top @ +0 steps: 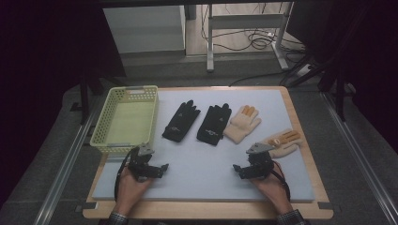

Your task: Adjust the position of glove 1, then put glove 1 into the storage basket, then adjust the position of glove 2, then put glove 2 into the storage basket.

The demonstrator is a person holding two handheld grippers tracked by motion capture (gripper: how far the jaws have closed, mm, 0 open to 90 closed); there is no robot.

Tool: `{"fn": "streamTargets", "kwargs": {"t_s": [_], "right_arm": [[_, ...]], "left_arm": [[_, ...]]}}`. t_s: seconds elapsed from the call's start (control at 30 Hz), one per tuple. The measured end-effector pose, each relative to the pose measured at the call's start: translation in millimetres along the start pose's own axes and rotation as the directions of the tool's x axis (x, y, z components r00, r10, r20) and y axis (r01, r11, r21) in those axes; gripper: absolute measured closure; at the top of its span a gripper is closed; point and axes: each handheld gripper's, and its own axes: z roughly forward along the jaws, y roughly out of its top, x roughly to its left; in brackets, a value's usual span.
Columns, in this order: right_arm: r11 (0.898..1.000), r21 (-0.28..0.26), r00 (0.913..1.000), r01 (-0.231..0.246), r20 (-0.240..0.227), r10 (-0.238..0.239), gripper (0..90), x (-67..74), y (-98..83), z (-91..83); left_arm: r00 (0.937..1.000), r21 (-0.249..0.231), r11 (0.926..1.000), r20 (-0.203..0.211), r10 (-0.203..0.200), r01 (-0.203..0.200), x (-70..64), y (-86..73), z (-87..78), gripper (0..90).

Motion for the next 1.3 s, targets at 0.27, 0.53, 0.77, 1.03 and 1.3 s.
{"fn": "streamTargets", "kwargs": {"t_s": [0.27, 0.53, 0.77, 1.03, 1.3], "right_arm": [[1.000, 0.001, 1.0000, -0.001, 0.001, 0.001, 9.6, 0.1, 0.1, 0.1], [1.000, 0.002, 1.0000, -0.001, 0.000, 0.001, 9.6, 0.1, 0.2, 0.0], [1.000, -0.001, 1.0000, 0.001, -0.006, -0.001, 10.8, 0.0, 0.2, -0.5], [1.000, -0.019, 0.9997, -0.011, -0.024, 0.010, 18.4, -0.3, 4.1, -2.9], [0.999, -0.023, 0.9973, -0.030, -0.067, 0.029, 28.5, -2.2, 14.2, -3.4]], "left_arm": [[1.0000, -0.001, 1.0000, 0.000, 0.000, 0.000, 0.0, 0.0, 0.1, 4.0], [1.0000, 0.000, 1.0000, 0.001, -0.001, 0.001, 0.0, -0.1, 0.0, 4.0], [1.0000, 0.000, 1.0000, 0.000, 0.000, 0.000, 0.0, 0.0, 0.1, 4.0], [1.0000, 0.000, 1.0000, 0.000, 0.000, 0.000, 0.1, -0.1, 0.1, 3.9], [1.0000, 0.000, 1.0000, 0.000, -0.001, 0.001, 0.1, -0.1, 0.0, 4.0]]}}
